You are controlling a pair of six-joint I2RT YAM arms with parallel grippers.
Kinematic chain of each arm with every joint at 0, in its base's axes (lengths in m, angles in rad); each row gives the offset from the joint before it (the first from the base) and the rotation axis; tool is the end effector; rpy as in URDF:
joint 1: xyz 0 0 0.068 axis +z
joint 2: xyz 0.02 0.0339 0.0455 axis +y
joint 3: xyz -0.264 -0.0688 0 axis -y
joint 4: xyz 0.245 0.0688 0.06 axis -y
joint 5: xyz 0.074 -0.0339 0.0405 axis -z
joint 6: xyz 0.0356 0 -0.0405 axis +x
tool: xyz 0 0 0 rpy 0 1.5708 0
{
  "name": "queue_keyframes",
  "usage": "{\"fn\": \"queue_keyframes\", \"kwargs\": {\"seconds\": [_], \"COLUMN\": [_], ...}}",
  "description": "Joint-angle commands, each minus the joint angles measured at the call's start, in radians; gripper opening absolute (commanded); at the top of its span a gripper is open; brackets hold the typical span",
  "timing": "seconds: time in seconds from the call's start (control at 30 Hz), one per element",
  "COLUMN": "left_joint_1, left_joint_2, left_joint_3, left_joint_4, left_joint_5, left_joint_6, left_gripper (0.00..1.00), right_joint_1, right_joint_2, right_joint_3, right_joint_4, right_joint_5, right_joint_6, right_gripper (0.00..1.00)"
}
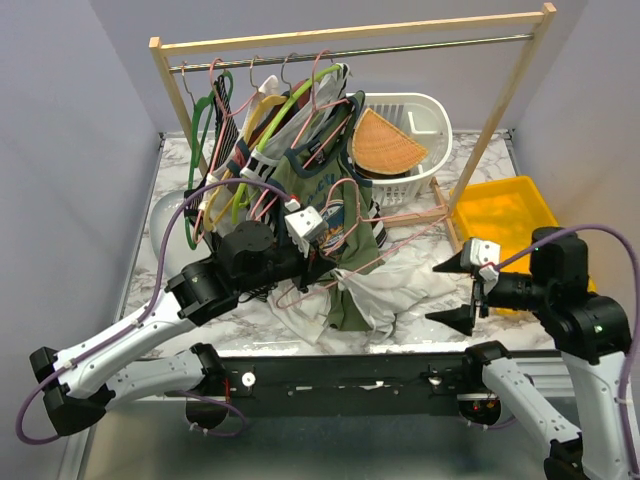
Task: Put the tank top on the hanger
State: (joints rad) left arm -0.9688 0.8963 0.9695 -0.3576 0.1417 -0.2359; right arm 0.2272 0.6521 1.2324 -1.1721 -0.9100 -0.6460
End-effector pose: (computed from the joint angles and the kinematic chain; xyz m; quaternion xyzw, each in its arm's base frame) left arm 0.1091 -0.1676 0.3668 0.3256 0.7300 -0.3856 0.4609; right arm 0.0538 0.0413 0.4047 -0.5225 0.6310 0.2916 0.4937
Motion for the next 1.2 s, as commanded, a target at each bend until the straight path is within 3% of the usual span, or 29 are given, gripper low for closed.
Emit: {"fn": "queue_keyframes", "kwargs": {"seconds": [0.0,0.13,0.27,0.4,0.6,0.73,0.9,1.17], "left_joint_1": [0.004,0.004,0.004,0.004,0.004,0.004,0.004,0.004], "left_joint_2": [0.033,0.069,0.082,0.087,0.113,0.145,0.177,0.190], "left_joint_3": [0.070,0.109,0.126,0.124,0.133,0.149,0.164,0.170], "left_joint_4": [0.057,0.063,0.089,0.115,0.132,0.131,0.131,0.114], "left_joint_5": [-0.039,-0.033,-0.047,-0.088,-0.111,-0.091,-0.079,-0.068], "left_joint_6": [-0.029,-0.032,-0.048,-0.072,-0.069,-0.069,-0.075,-0.080], "left_gripper": [0.00,0.00,0.00,0.00,0.00,0.00,0.00,0.00], "right_joint_1": [-0.002,0.008,0.066,0.151,0.287,0.380,0.535,0.814], "right_joint_2": [0.067,0.153,0.143,0.074,0.130,0.211,0.361,0.610], "right_joint_3": [-0.164,-0.310,-0.398,-0.522,-0.605,-0.562,-0.476,-0.373], "right_joint_4": [-0.037,0.040,0.219,0.421,0.419,0.359,0.345,0.364], "right_joint_5": [-0.171,-0.144,-0.034,-0.047,-0.124,-0.064,0.031,0.403], "right_joint_6": [-0.086,-0.113,-0.093,-0.147,-0.387,-0.547,-0.593,-0.593], "right_gripper": [0.86,0.71,0.73,0.76,0.78,0.79,0.72,0.64]}}
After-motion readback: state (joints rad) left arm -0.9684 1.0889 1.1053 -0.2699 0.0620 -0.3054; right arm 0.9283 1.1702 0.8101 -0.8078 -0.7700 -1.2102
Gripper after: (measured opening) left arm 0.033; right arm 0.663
